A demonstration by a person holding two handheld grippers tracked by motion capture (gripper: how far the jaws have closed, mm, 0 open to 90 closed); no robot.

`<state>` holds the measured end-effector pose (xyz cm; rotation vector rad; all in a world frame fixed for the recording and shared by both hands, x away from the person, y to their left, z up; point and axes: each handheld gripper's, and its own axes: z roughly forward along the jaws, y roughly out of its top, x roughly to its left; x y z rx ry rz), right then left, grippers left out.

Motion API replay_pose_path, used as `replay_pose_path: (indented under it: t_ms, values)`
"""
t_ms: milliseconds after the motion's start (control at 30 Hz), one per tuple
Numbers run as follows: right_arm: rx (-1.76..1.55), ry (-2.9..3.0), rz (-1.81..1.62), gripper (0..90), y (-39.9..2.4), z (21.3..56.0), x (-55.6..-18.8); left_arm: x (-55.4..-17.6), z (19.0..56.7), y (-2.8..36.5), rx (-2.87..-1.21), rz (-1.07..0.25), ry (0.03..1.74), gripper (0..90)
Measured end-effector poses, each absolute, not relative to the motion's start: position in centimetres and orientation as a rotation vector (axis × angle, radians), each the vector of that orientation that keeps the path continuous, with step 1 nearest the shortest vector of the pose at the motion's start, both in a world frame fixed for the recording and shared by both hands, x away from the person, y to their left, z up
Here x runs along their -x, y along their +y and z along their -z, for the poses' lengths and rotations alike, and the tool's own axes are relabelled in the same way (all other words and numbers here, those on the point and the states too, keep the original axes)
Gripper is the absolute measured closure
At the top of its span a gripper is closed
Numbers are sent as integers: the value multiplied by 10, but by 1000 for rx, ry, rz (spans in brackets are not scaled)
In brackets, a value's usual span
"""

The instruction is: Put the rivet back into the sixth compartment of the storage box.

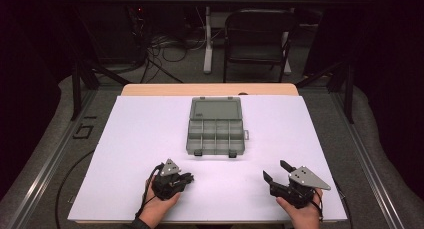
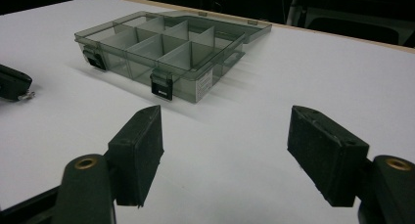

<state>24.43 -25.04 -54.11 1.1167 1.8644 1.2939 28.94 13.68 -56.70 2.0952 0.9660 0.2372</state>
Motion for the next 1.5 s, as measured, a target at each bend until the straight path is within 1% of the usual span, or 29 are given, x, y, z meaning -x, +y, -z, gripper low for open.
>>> replay_pose_path:
  t_ms: [233, 333, 467, 633, 900, 1200, 1500]
  values:
    - [-1117, 1867, -1293, 288, -250, 541, -244, -291, 565, 139, -2082, -224, 969, 830]
    - [-1120, 1863, -1294, 288, -251, 541, -244, -290, 559, 142, -2039, -240, 987, 830]
    - [-1124, 1863, -1295, 288, -251, 541, -245, -290, 550, 152, -1973, -231, 990, 830]
    - [-1123, 1864, -1293, 288, -251, 541, -244, -289, 545, 156, -1936, -233, 984, 830]
    - [-1109, 1869, -1307, 289, -250, 540, -245, -287, 536, 159, -1875, -258, 942, 830]
    - [-1093, 1861, -1316, 289, -253, 537, -243, -281, 526, 164, -1768, -332, 903, 830]
    - [-1101, 1842, -1327, 288, -256, 535, -242, -284, 520, 162, -1742, -349, 905, 830]
